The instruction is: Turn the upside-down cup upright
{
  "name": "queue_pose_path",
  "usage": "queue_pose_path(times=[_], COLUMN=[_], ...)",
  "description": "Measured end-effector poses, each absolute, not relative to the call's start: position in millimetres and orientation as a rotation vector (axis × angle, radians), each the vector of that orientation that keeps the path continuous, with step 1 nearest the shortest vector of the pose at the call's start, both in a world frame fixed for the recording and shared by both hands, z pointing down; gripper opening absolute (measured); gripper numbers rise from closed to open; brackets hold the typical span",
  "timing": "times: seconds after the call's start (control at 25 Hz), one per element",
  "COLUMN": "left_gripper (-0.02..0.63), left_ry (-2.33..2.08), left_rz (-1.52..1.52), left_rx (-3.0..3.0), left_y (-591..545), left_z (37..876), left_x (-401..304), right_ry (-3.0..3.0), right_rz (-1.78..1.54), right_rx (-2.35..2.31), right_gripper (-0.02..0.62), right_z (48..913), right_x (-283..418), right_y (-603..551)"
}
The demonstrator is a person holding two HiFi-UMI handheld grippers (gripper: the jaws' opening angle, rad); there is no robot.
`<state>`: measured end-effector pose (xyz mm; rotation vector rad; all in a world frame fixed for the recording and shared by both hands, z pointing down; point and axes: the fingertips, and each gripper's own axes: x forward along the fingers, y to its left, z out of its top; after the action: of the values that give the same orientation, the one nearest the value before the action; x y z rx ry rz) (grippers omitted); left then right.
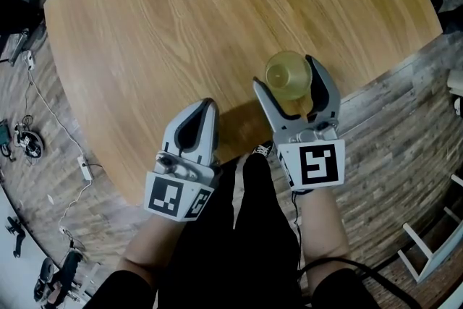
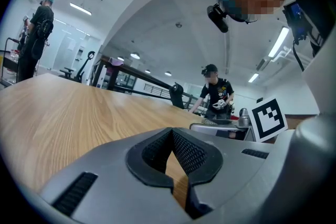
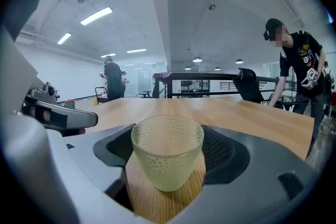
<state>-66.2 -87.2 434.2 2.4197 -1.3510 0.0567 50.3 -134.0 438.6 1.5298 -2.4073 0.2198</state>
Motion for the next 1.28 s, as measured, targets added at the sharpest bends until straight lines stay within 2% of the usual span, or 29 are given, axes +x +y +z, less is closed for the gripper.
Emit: queue_pose_path(times=[0.32,0.4,0.56,0.64,0.76,1.28], left_gripper=[0.012,0.095,0.220,0.265,0.299,0.301], left_ry=[-1.263,-1.197,-1.076,-1.038,-0.998,-0.951], left_rz=[0.185,0.254,0.399,0.400,0.330,0.246], left_rx=[2.551,2.615,2.789,2.858,2.909,2.972], left_y=[-84.5,-79.4,-71.2,-70.5,-73.6,-60.1], left_z=[439.7,439.3,432.3,423.9,410.8,410.1], left_x=[-46.7,-33.9,-6.0,7.7,20.5,28.2], right_ry=[-2.472,-2.515,-2.634,-2.688,-2.765,-2.775], right_rz=[0.281,0.320,0.421,0.444,0.480,0.550], right_rx=[1.550,1.543,1.475,1.409,1.297,1.198], right_gripper=[0.371,0.371,0.371,0.371,0.371,0.371], right_z=[419.0,402.5,359.6,339.6,318.1,333.7], right_x=[56.5,57.5,52.0,45.0,31.9,18.2], right_y=[-131.3,-128.9,-120.2,-114.1,-102.3,-84.1])
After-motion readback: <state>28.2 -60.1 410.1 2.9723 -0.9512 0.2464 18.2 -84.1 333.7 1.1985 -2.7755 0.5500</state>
